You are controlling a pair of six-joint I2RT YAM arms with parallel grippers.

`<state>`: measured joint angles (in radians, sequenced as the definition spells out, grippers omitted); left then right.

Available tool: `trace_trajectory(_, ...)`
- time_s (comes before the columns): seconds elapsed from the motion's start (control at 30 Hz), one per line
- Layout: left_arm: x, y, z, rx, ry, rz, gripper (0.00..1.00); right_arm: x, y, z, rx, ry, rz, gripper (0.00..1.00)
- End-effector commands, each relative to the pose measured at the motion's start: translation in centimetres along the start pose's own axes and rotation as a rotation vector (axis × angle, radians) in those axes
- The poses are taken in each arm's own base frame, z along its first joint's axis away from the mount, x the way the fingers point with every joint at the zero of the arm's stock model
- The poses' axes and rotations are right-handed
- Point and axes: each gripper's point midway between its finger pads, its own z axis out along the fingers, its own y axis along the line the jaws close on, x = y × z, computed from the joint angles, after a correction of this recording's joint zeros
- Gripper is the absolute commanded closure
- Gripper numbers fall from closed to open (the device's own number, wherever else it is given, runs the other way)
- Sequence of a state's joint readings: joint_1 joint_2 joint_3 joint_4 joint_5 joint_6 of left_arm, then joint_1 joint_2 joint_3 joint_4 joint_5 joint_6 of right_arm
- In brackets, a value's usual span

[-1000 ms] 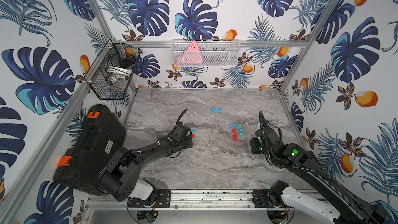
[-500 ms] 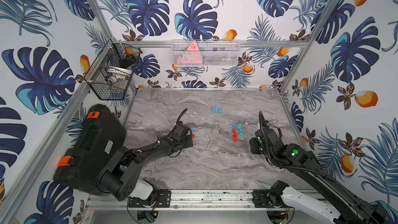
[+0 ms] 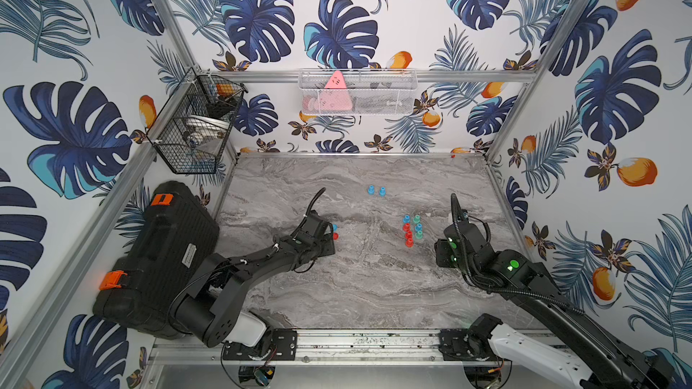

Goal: Close the stamp cap
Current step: Move the cover to the center of the board.

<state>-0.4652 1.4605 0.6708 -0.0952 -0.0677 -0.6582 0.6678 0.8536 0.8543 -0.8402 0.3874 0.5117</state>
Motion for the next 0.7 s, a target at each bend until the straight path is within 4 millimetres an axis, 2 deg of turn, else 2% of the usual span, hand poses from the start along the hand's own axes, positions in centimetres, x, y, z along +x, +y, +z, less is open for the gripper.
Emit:
trace_trajectory(0.0,-0.4,-0.1,0.2,0.005,-0.018,-0.017,0.38,-0.1,-0.2,-0.1,0.009,-0.009,0.009,0.53)
trace_trajectory(0.67,0.8,0.1,1.6,0.002,0.021,-0.014,0.39,-0.2,-0.2,-0.2,0.012,-0.014,0.011,0.53)
